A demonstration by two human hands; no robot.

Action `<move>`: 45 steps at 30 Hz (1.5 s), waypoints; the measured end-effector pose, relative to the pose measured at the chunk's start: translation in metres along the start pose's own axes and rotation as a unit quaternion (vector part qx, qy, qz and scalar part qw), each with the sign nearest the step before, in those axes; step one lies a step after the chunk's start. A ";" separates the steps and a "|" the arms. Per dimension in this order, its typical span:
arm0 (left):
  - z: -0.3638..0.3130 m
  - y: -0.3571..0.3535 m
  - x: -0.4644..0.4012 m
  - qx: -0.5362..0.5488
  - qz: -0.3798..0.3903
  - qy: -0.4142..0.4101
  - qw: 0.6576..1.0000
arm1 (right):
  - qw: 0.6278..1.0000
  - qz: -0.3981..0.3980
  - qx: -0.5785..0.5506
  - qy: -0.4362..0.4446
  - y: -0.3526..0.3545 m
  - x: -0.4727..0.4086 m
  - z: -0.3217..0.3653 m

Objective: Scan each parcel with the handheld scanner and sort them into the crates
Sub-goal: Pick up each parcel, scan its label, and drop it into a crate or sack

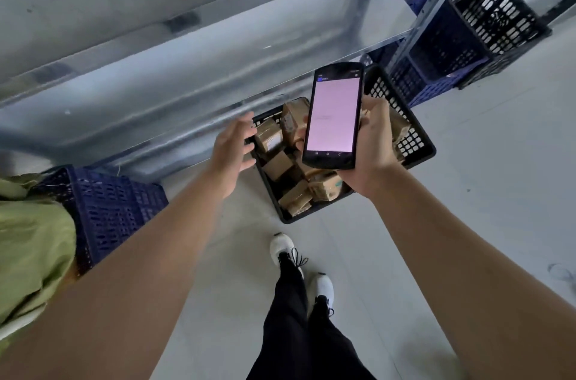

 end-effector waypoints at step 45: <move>0.226 -0.241 -0.225 -0.053 0.045 0.215 0.974 | 0.991 -0.063 -0.076 -0.089 0.327 -0.213 -0.086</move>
Point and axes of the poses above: each hand's wrist, its own x-axis away from the middle knuckle, its own y-axis out of the back of the hand, z = x × y, the point moved 2 cm from there along -x, towards the middle knuckle, and after that the axes turned 15 degrees about -x, right-handed, at the moved point
